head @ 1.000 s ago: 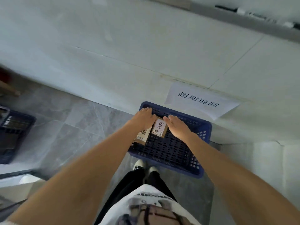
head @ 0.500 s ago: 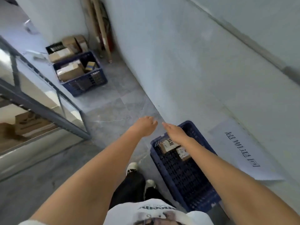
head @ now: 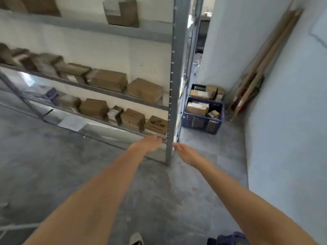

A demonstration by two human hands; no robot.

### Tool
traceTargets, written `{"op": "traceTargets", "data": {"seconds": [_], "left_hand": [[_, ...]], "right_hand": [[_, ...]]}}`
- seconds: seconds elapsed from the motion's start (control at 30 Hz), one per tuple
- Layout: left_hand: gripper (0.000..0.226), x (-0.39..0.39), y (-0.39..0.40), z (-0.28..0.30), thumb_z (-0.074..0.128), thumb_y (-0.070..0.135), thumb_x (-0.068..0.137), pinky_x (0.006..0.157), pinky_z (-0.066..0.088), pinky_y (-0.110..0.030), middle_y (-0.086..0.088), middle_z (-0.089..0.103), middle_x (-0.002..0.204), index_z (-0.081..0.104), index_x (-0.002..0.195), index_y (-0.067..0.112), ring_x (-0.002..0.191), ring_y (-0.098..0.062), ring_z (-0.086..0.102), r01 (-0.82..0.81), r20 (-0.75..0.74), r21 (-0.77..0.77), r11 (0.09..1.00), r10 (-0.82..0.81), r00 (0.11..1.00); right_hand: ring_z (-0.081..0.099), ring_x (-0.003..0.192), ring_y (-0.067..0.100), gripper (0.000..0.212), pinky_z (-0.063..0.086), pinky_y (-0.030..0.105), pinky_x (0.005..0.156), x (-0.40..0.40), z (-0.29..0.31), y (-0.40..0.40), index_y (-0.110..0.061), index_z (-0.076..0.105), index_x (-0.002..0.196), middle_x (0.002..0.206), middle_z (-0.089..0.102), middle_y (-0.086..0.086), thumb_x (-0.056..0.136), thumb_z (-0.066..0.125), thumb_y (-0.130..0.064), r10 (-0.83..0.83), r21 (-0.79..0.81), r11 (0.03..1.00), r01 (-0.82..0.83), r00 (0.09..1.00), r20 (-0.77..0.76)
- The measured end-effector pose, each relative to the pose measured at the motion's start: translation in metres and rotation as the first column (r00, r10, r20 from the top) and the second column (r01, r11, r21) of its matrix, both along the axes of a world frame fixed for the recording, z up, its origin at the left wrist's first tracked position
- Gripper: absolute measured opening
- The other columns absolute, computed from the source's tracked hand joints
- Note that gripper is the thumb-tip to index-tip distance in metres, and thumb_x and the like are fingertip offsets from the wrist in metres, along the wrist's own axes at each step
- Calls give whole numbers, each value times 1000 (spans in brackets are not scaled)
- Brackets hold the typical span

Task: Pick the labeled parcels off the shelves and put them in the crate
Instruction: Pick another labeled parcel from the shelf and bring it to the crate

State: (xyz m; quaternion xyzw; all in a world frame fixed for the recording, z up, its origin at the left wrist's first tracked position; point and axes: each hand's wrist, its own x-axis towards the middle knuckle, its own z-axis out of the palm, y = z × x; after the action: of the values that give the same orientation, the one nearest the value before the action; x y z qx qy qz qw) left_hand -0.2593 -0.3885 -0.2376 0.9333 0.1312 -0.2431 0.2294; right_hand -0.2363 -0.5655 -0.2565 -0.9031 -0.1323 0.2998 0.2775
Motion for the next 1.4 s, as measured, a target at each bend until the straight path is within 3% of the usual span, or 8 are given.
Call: {"op": "traceTargets", "data": {"seconds": [0.27,0.4,0.57,0.77,0.9,1.03,1.33,1.4], "left_hand": [[39,-44,221,36,24,5,104,109,34,-40,-25,41,145,36,139,-6,133,-35,43,-319,119,57,946,311,943],[43,-71,301,36,24,22,106,107,35,-40,-20,47,141,46,134,-1,129,-33,46,-461,100,27,887,456,884],[40,-72,360,38,29,28,105,109,36,-37,-12,49,142,55,130,10,131,-29,46,-612,127,-160,774,631,765],[40,-57,429,45,33,24,104,96,43,-44,-32,54,126,56,117,-6,120,-42,52,-763,153,-241,599,800,580],[40,-41,478,59,32,23,104,69,34,-26,-24,57,99,57,114,-7,95,-28,59,-799,198,-219,560,828,525],[25,-30,525,66,32,22,103,73,33,-22,-17,58,102,52,93,11,90,-19,51,-803,233,-180,568,818,526],[34,-23,666,77,28,27,103,87,39,-29,-16,59,118,56,100,8,113,-28,56,-787,222,-29,617,771,597],[40,-16,701,84,28,28,103,97,41,-33,-17,58,127,57,115,5,117,-30,54,-777,232,-9,629,757,611]], "right_hand": [[39,139,24,53,30,36,111,18,35,204,-19,47,145,152,43,4,105,25,-45,277,73,957,-280,960,50],[42,136,30,47,33,38,106,12,59,296,-9,53,136,145,49,16,108,24,-34,431,82,897,-434,901,56],[48,130,24,53,35,33,99,30,60,385,-14,51,139,144,50,9,104,28,-48,534,57,842,-537,844,62],[31,144,30,58,25,41,117,80,68,478,-11,42,146,155,35,15,105,26,-48,628,31,772,-634,770,109],[45,130,30,48,35,39,108,104,78,537,-12,54,130,146,46,18,106,26,-42,662,52,741,-669,742,111],[42,137,27,62,33,38,110,118,78,599,-12,45,143,151,42,12,102,29,-55,691,48,712,-700,711,131],[39,139,28,62,30,43,112,128,84,758,-12,45,142,151,42,12,102,26,-56,736,-28,662,-749,643,212],[36,141,29,64,26,45,113,132,86,795,-17,41,145,154,38,9,100,25,-60,726,-50,672,-739,644,244]]}}
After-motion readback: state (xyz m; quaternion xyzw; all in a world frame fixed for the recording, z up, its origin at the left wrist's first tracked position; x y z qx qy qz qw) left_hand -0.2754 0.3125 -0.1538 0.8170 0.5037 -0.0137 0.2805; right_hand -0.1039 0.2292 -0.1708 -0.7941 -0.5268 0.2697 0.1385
